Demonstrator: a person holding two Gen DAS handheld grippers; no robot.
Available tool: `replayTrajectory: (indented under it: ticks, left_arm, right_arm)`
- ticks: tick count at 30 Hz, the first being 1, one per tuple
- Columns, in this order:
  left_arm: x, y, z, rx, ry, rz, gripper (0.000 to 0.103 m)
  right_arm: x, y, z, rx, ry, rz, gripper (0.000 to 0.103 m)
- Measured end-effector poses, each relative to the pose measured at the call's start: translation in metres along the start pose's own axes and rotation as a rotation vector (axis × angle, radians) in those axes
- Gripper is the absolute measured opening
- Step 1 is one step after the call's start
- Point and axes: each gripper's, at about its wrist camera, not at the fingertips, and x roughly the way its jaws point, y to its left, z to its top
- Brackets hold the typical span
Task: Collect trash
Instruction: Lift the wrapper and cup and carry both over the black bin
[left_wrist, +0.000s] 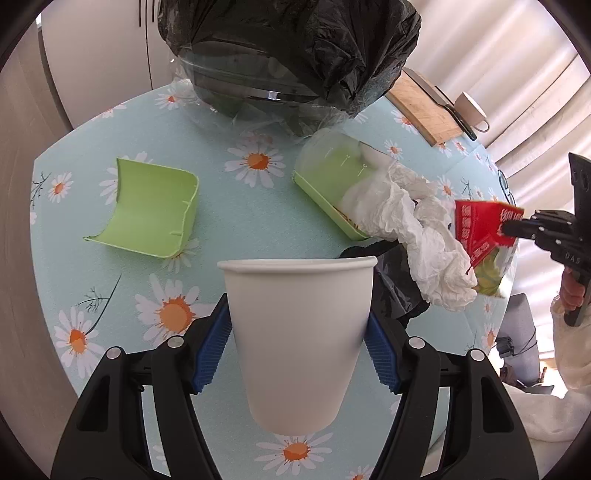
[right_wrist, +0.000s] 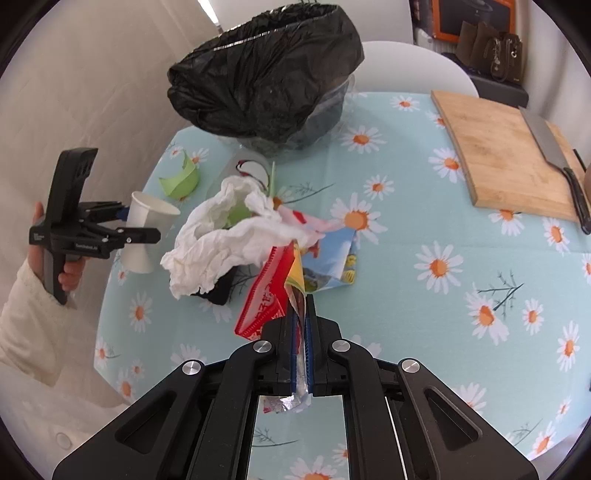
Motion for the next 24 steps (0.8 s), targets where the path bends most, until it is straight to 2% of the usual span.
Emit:
replayTrajectory:
  ticks: [6,14,24]
  left_arm:
    - [-0.021,-0.006,-0.005,-0.061,-0.047,0.053,0.068]
    - [-0.049,-0.026,-0.016,-0.194,-0.106,0.139,0.068]
    - [-0.066,-0.063,-0.017,-0.300,-0.155,0.247,0.068]
  right_arm:
    - [-0.023,-0.013,0.016,-0.057,-0.045,-0.019,0.003]
    - [-0.043,-0.033,0.039,-0.168,-0.069,0.029,0.003]
    - [-0.058,-0.045,0.060,-0.319,-0.114,0.068,0.003]
